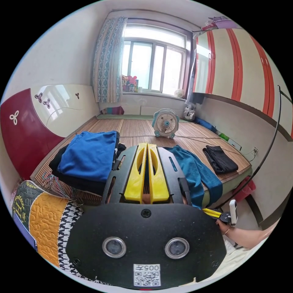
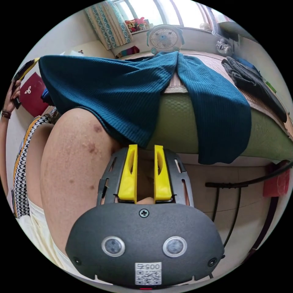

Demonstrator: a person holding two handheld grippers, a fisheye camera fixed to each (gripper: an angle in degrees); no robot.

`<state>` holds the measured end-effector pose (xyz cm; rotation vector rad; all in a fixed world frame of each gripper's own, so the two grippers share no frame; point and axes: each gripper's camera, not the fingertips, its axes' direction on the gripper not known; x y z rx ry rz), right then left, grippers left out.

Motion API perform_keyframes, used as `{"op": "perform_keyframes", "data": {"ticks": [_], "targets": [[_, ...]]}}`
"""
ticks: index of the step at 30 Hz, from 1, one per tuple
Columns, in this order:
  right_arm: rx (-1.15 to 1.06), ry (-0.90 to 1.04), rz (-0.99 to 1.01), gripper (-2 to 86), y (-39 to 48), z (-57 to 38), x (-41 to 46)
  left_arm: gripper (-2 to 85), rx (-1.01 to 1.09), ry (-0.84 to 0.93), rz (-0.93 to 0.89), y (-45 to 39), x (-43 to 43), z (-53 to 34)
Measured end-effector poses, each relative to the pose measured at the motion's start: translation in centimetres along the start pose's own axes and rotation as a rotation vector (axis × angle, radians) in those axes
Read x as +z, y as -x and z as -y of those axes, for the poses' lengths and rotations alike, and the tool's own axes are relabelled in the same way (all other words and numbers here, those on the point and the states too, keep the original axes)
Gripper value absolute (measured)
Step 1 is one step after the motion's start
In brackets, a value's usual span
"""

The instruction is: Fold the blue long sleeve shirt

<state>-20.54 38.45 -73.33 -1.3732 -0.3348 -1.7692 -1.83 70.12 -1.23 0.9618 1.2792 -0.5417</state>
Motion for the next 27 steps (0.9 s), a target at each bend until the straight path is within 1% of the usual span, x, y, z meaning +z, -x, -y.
{"op": "perform_keyframes", "data": {"ticks": [1, 3, 8, 11, 12, 14, 16, 19, 23, 27], "targets": [[0.001, 0.006, 0.022, 1.8, 0.0, 0.0, 0.2, -0.3, -0.001, 0.001, 0.004, 0.0, -0.1, 0.0], [-0.005, 0.031, 0.049, -0.2, 0.2, 0.0, 0.3, -0.3, 0.011, 0.010, 0.019, 0.0, -0.3, -0.1], [-0.021, 0.024, -0.025, -1.6, 0.6, -0.4, -2.7, -0.3, 0.042, 0.022, 0.052, -0.2, -1.2, 0.2], [0.007, -0.042, -0.082, -1.6, -0.3, -0.2, -7.2, -0.2, 0.032, 0.021, 0.053, 0.1, -1.7, 0.3], [0.000, -0.090, -0.104, -1.6, -0.6, 0.1, -9.6, -0.2, 0.029, 0.023, 0.055, 0.1, -1.8, 0.4], [-0.050, -0.151, -0.145, -1.6, -0.6, 0.8, -13.1, -0.2, 0.031, 0.026, 0.060, -0.1, -2.0, 0.6], [-0.140, -0.209, -0.234, -1.6, -0.1, 2.1, -17.3, -0.2, 0.043, 0.026, 0.069, -0.5, -2.2, 0.8], [-0.214, -0.266, -0.331, -1.7, 0.3, 3.5, -21.0, -0.2, 0.064, 0.025, 0.075, -1.4, -2.5, 1.1], [-0.243, -0.283, -0.347, -1.7, 0.2, 4.4, -23.0, -0.3, 0.074, 0.037, 0.098, -2.6, -3.1, 1.4], [-0.245, -0.234, -0.336, -1.7, 0.3, 4.3, -22.8, -0.3, 0.083, 0.082, 0.113, -3.7, -3.0, 0.9]]}}
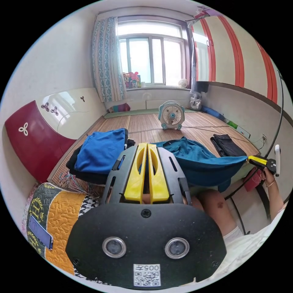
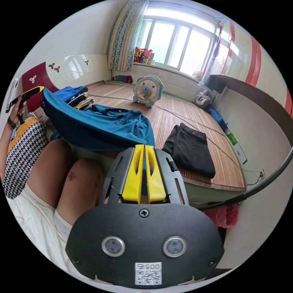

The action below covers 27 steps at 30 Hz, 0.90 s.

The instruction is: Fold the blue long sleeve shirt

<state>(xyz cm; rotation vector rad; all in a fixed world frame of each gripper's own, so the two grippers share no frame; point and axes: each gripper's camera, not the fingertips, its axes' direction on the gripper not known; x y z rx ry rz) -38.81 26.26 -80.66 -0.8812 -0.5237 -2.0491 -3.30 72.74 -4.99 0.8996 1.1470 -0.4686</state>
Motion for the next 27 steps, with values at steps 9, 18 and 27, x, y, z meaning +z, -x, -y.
{"op": "perform_keyframes", "data": {"ticks": [9, 18, 27], "targets": [[-0.070, 0.029, 0.019, -1.7, 1.4, 1.7, -0.6, -0.2, -0.016, 0.020, 0.017, -2.0, 0.9, -0.6], [0.031, 0.055, -0.016, -1.6, 1.4, 0.9, -2.3, -0.2, 0.078, 0.047, -0.063, -2.3, 1.8, 0.0], [0.048, 0.226, -0.011, -1.5, 5.7, -4.2, -1.8, -0.5, 0.301, 0.342, -0.292, -0.4, 5.3, -6.9]]}}
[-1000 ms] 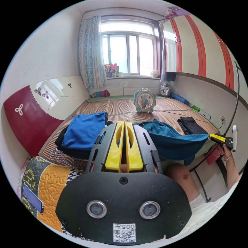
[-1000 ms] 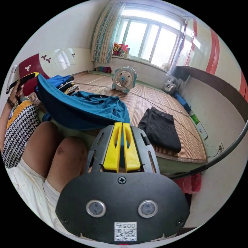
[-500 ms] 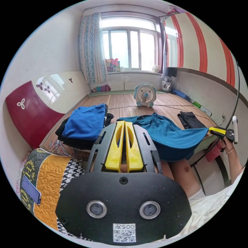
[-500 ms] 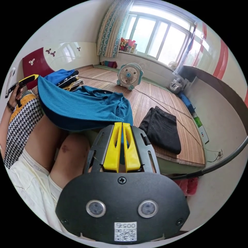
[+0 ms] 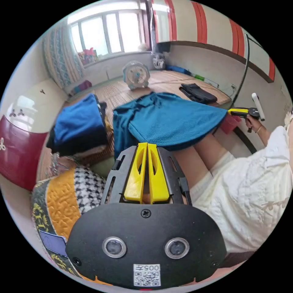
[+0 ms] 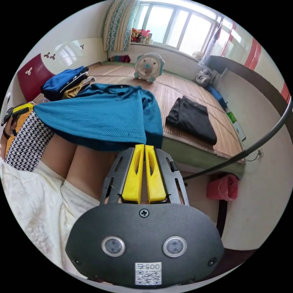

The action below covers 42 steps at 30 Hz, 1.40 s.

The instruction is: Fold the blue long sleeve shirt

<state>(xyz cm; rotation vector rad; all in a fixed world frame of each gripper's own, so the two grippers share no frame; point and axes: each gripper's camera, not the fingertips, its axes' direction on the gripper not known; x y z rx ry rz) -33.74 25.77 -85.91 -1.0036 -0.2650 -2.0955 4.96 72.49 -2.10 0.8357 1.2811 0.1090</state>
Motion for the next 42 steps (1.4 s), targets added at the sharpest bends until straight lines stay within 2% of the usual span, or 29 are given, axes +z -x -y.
{"op": "perform_keyframes", "data": {"ticks": [3, 6, 10, 15, 21, 27, 31, 33, 37, 42], "targets": [[0.012, 0.145, 0.033, -0.6, 2.2, -1.7, 3.8, -0.6, -0.064, 0.113, 0.016, 1.1, 3.5, -2.4], [0.038, 0.243, 0.011, 2.5, 3.3, -2.6, 6.8, -0.7, -0.105, 0.102, -0.006, 1.7, 5.2, -2.9], [0.183, 0.156, 0.045, 6.3, 1.0, -1.5, 7.0, -0.7, -0.117, 0.031, -0.039, 1.1, 6.4, -0.8], [0.352, 0.022, -0.012, 8.6, -3.4, 1.2, 10.4, -0.6, -0.076, -0.062, -0.090, -2.0, 9.6, 4.4], [0.351, 0.088, -0.049, 10.9, -4.4, 3.8, 18.1, -0.6, -0.035, -0.072, -0.133, -5.4, 14.2, 9.4], [0.375, 0.101, -0.018, 7.2, -3.9, 5.9, 21.1, -0.7, -0.002, -0.046, -0.206, -6.1, 19.0, 12.5], [0.365, 0.196, -0.026, -0.3, -2.7, 7.4, 20.7, -0.7, 0.002, -0.060, -0.239, -6.0, 20.6, 14.4], [0.336, 0.214, -0.068, -1.1, -1.8, 8.0, 19.5, -0.7, 0.003, -0.087, -0.242, -5.8, 21.5, 16.1], [0.283, 0.103, -0.021, -1.4, -1.2, 10.6, 13.2, -0.6, -0.063, -0.146, -0.222, -4.9, 22.5, 18.8], [0.155, -0.061, -0.180, -1.4, -2.7, 17.3, 5.5, -0.4, -0.143, -0.190, -0.196, -3.0, 25.0, 22.6]]}}
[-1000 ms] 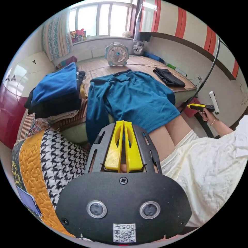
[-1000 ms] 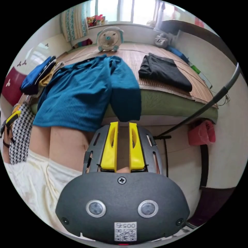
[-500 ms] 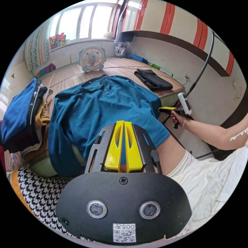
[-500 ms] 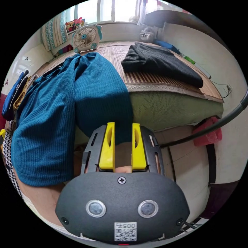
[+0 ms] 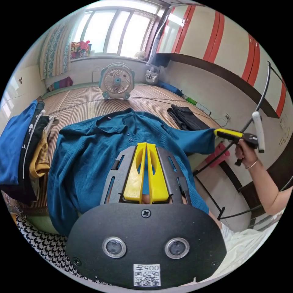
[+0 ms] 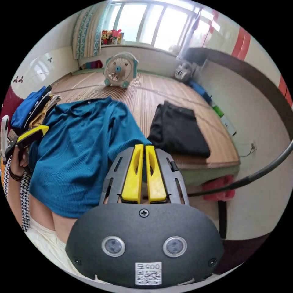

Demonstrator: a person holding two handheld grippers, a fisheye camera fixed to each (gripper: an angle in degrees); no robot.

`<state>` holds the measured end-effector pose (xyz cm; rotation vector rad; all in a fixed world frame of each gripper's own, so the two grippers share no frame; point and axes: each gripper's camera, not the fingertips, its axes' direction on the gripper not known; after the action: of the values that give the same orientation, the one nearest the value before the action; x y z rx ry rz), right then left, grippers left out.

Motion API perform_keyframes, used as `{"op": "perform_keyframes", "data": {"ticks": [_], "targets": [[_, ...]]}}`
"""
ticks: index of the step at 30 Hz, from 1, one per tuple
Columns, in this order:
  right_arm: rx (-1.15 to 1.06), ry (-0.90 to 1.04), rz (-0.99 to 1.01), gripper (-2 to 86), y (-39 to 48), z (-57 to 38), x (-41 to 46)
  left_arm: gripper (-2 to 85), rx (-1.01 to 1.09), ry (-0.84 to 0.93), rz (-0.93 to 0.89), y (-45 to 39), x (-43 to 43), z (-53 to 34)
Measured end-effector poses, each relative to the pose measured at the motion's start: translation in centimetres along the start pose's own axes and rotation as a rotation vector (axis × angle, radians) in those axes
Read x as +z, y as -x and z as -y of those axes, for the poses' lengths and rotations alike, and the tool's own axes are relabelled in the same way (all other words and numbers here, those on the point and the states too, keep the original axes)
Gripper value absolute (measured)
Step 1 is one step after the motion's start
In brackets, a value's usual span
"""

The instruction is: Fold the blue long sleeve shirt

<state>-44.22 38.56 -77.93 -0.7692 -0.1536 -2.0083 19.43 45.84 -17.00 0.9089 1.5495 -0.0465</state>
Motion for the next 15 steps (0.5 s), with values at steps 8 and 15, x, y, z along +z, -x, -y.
{"op": "perform_keyframes", "data": {"ticks": [8, 15], "targets": [[-0.093, 0.004, -0.409, -1.4, -8.7, 11.8, 1.2, 4.1, -0.060, 0.026, 0.137, 6.2, 1.4, 2.1], [0.234, 0.336, -0.434, 1.9, -15.0, 10.9, 12.5, 7.2, -0.066, 0.108, 0.246, 11.2, 5.0, 4.7]]}}
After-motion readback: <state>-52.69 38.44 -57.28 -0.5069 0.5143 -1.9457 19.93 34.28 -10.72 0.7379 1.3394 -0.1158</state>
